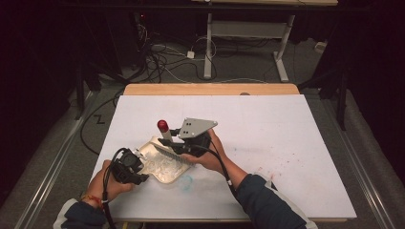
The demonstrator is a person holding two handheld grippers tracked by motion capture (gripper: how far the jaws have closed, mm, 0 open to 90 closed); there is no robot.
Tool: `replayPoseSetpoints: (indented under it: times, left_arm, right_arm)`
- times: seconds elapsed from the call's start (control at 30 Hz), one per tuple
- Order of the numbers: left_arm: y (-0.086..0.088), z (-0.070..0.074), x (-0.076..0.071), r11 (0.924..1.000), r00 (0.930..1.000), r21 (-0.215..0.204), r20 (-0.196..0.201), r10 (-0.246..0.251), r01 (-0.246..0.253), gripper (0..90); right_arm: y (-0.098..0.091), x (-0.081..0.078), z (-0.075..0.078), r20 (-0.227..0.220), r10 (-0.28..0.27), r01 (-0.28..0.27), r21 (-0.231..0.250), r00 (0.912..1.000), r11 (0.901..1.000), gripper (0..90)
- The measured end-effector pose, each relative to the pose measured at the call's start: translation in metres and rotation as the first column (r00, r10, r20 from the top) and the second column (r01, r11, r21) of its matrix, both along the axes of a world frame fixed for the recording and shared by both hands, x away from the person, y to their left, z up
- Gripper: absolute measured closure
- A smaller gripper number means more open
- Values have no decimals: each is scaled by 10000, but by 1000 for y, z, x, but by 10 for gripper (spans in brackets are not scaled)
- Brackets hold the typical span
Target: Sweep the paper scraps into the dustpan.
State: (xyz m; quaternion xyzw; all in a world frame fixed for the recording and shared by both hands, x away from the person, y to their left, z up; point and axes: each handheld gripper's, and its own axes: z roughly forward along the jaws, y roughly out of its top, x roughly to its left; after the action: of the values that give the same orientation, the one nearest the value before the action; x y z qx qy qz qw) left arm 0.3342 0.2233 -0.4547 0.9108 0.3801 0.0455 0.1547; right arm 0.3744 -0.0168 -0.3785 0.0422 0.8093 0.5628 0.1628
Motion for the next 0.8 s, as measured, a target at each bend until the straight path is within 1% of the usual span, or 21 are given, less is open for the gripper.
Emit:
replayPoseSetpoints:
  times: [0.1,0.17,0.23,0.27,0.3,0.33,0.37,0.4,0.43,0.47,0.57,0.63,0.67,0.7,0.73,0.77,0.8]
  left_arm:
    - [-1,0,0,10000,10000,61,60,-71,71,636]
    - [-2,0,0,10000,9999,85,92,-49,48,636]
    - [-2,0,0,10000,9999,89,98,-43,43,636]
    - [-2,0,0,10000,9999,90,103,-35,34,636]
    - [-3,0,0,9999,9999,103,97,-34,33,636]
    - [-3,0,0,9999,9999,130,117,-44,42,636]
    - [-4,0,-1,9999,9999,124,96,-38,37,636]
    - [-4,0,0,9999,9999,141,93,-54,53,636]
    - [-5,-1,-1,9999,9999,119,100,-7,6,636]
    - [-6,-1,-1,9999,9999,149,122,-23,21,636]
    - [-6,0,-2,9999,9999,154,144,-14,12,635]
    - [-7,0,-2,9999,9999,166,144,-14,12,636]
    - [-7,-1,-1,9998,9999,181,132,-31,28,636]
    - [-7,-1,-1,9998,9999,196,128,-43,41,636]
    - [-7,0,-1,9997,9999,228,133,-58,55,636]
    - [-8,0,-2,9997,9999,230,147,-30,27,635]
    - [-9,0,-2,9997,9999,237,157,1,-5,635]
  right_arm:
    - [-9,-5,13,241,-155,149,251,9996,9996,703]
    - [-16,-5,18,265,-282,272,372,9993,9989,703]
    - [-21,-5,20,283,-562,552,367,9980,9978,703]
    - [-24,-5,20,242,-730,720,407,9970,9966,704]
    - [-31,-5,19,211,-917,909,359,9956,9952,703]
    - [-31,-5,19,211,-917,909,359,9956,9952,703]
    - [-34,-5,19,181,-1059,1052,361,9942,9938,703]
    - [-44,-4,16,106,-1312,1309,229,9913,9911,703]
    - [-44,-4,16,106,-1312,1309,229,9913,9911,703]
    - [-49,-4,15,103,-1417,1415,174,9899,9898,703]
    - [-65,-2,12,132,-1843,1845,-69,9828,9828,703]
    - [-79,-2,11,190,-2312,2316,-199,9727,9726,703]
    - [-92,-3,11,265,-2790,2798,-309,9599,9596,703]
    - [-92,-3,11,265,-2790,2798,-309,9599,9596,703]
    - [-102,-4,10,396,-3244,3261,-490,9451,9441,703]
    - [-106,-4,10,576,-3492,3526,-665,9353,9334,703]
    - [-106,-4,10,576,-3492,3526,-665,9353,9334,703]
